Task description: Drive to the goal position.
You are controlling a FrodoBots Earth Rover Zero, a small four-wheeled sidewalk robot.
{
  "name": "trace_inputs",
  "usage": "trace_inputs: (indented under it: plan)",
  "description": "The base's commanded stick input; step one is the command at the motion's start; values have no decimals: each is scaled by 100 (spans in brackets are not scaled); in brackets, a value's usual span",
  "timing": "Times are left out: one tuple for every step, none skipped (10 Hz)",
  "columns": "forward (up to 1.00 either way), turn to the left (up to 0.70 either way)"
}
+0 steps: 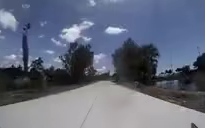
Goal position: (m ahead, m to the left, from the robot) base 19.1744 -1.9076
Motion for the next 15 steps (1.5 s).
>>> trace_inputs:
  plan:
    - [85,0]
    - [85,0]
    - [85,0]
    - [85,0]
    - [85,0]
    - [85,0]
    - [85,0]
    - [85,0]
    - [85,0]
    - [85,0]
    - [85,0]
    - [85,0]
    - [85,0]
    - [85,-1]
    - [85,-22]
